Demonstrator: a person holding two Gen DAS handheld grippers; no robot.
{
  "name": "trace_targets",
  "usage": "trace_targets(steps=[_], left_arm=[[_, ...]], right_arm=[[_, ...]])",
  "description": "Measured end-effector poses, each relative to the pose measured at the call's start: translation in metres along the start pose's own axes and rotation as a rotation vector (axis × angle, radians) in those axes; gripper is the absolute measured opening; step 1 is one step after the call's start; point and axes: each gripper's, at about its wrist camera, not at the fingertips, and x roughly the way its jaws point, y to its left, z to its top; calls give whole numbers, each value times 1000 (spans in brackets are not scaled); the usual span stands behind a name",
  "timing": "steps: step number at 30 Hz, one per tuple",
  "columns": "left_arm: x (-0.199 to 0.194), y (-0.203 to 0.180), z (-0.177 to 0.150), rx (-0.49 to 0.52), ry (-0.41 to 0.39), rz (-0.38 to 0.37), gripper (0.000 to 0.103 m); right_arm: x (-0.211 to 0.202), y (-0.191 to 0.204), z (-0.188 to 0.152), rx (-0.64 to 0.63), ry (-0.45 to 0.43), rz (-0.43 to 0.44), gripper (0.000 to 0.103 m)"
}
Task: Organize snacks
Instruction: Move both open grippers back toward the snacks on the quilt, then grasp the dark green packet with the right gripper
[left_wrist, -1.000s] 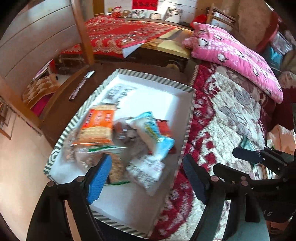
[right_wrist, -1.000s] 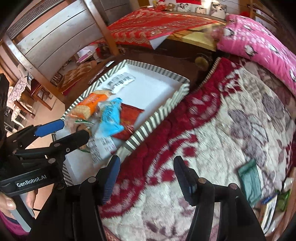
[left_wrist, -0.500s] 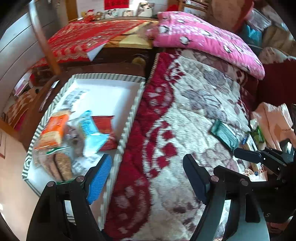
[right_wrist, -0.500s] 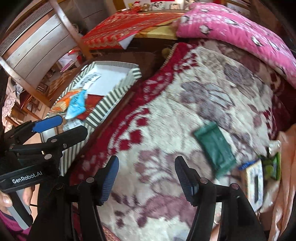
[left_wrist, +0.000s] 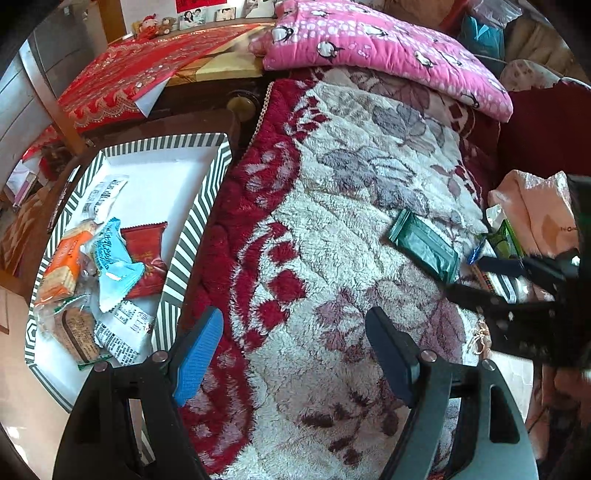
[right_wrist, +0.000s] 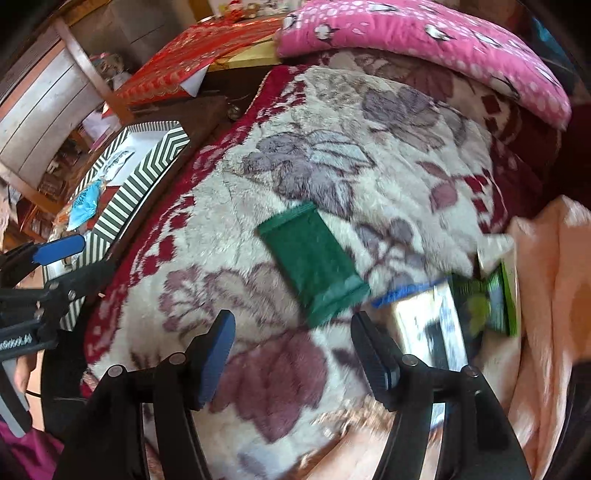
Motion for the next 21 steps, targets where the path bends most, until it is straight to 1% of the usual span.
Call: trace_targets(steps=[2, 4, 8, 10, 12, 13, 14, 15, 17, 18, 19, 20, 21], left_arm=[[2, 1, 0, -2, 6, 4, 79], [6, 4, 1, -8, 15, 9, 79], [13, 11, 3, -33, 33, 11, 79], [17, 12, 4, -36, 41, 9, 79], [22, 10, 5, -33, 50, 10, 79], [24, 8, 6, -31, 53, 9, 79], [25, 7, 6, -30, 56, 7, 79], [27, 4, 7, -27, 60, 2, 79], [28, -1, 7, -21, 62, -8, 79], [29, -6, 8, -13, 63, -15, 79], [29, -10, 8, -6, 64, -20, 79], [29, -14, 8, 2, 65, -24, 79], [29, -20, 8, 15, 67, -33, 79]], right_arm=[[10, 1, 10, -45, 15, -13, 71], [24, 1, 20, -83, 36, -5, 73], [47, 1, 33, -150, 74, -24, 73], [58, -2, 37, -164, 89, -26, 73], [62, -6, 40, -156, 87, -4, 74], [62, -9, 41, -141, 83, 8, 72], [61, -12, 42, -124, 86, 11, 64], [60, -14, 42, -109, 88, 10, 60], [55, -21, 40, -82, 90, 40, 51], [52, -23, 39, -71, 91, 50, 49], [46, -27, 37, -55, 89, 58, 44], [41, -30, 35, -46, 83, 57, 23], [32, -33, 34, -37, 67, 56, 20]])
